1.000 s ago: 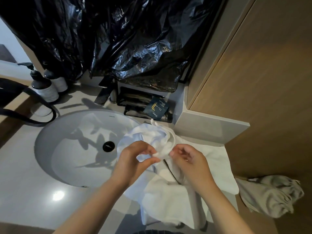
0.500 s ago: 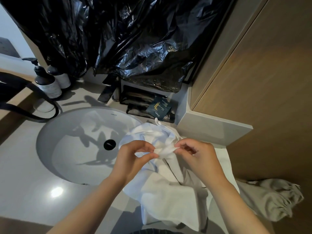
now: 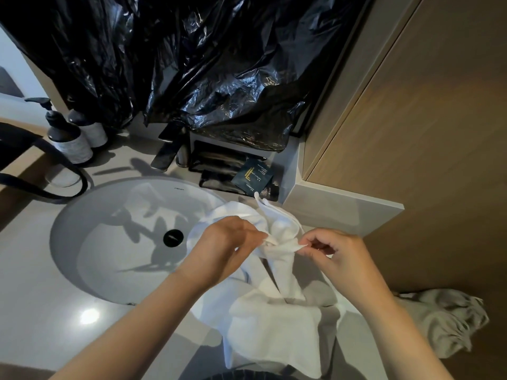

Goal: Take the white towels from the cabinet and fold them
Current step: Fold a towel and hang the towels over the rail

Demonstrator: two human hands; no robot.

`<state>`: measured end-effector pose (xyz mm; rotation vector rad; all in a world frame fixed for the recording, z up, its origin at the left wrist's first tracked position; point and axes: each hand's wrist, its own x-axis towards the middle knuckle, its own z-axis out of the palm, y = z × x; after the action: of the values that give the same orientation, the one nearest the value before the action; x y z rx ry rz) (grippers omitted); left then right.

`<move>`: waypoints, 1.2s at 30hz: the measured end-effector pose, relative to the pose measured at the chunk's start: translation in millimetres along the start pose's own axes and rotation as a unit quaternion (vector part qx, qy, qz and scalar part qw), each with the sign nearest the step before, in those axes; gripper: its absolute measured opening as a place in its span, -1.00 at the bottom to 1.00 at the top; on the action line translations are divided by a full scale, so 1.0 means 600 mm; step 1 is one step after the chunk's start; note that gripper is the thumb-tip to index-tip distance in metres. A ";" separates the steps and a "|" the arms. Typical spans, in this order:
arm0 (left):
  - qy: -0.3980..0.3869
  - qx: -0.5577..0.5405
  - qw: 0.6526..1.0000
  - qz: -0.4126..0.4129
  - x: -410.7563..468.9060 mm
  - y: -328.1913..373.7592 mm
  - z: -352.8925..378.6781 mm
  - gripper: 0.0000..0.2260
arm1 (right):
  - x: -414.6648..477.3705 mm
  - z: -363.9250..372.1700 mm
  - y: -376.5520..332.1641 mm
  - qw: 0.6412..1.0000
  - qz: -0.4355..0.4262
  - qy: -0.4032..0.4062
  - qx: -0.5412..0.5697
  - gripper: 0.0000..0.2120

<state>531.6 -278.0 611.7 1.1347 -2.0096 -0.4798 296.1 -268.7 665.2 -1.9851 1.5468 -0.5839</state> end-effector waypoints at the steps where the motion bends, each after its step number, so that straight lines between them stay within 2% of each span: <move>1: -0.007 -0.017 1.000 -0.014 0.003 0.001 -0.005 -0.83 | 0.000 0.000 0.000 1.000 -0.003 0.002 0.003 -0.91; 4: -0.006 -0.128 0.979 -0.161 0.005 0.006 -0.019 -0.90 | 0.001 0.002 -0.001 0.999 -0.020 0.023 0.029 -0.88; 7: -0.014 -0.249 0.920 -0.303 -0.003 0.009 -0.020 -0.86 | 0.005 0.014 -0.013 0.998 -0.050 0.019 0.033 -0.87; 9: 0.012 -0.290 0.889 -0.353 -0.012 0.015 -0.010 -0.84 | 0.010 0.027 -0.022 0.997 -0.072 0.001 0.033 -0.86; 11: 0.047 -0.287 0.881 -0.373 -0.020 0.024 -0.001 -0.84 | 0.016 0.038 -0.028 0.996 -0.075 -0.007 0.057 -0.85; 14: 0.065 -0.279 0.894 -0.344 -0.031 0.035 -0.001 -0.88 | 0.029 0.044 -0.031 0.994 -0.059 -0.031 0.083 -0.86; 16: 0.063 -0.255 0.920 -0.292 -0.044 0.034 -0.001 -0.96 | 0.040 0.039 -0.030 0.994 -0.054 -0.053 0.076 -0.90; 18: 0.066 -0.178 0.958 -0.213 -0.060 0.024 0.004 -0.76 | 0.051 0.030 -0.029 0.996 -0.053 -0.062 0.043 -0.90; 20: 0.081 -0.141 0.974 -0.160 -0.072 0.016 0.012 -0.61 | 0.056 0.023 -0.028 0.996 -0.060 -0.055 0.021 -0.90; 23: 0.094 -0.125 0.976 -0.154 -0.073 0.014 0.029 -0.58 | 0.056 0.021 -0.029 0.995 -0.086 -0.039 0.010 -0.93; 27: 0.077 -0.084 0.985 -0.128 -0.059 0.018 0.054 -0.71 | 0.048 0.025 -0.023 0.993 -0.103 -0.057 0.017 -0.95; 31: 0.086 -0.046 0.990 -0.106 -0.047 0.014 0.063 -0.76 | 0.041 0.017 -0.017 0.992 -0.095 -0.081 0.013 -0.88; 34: 0.090 -0.087 0.988 -0.093 -0.042 0.007 0.044 -0.78 | 0.041 0.016 -0.010 0.993 -0.081 -0.081 0.000 -0.84; 36: 0.054 -0.092 0.992 -0.065 -0.038 -0.003 0.024 -0.82 | 0.043 0.020 -0.006 0.994 -0.081 -0.071 -0.011 -0.84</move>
<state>528.6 -260.0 591.5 1.1548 -1.7672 -0.6422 312.7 -291.2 658.6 -2.1338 1.3225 -0.4792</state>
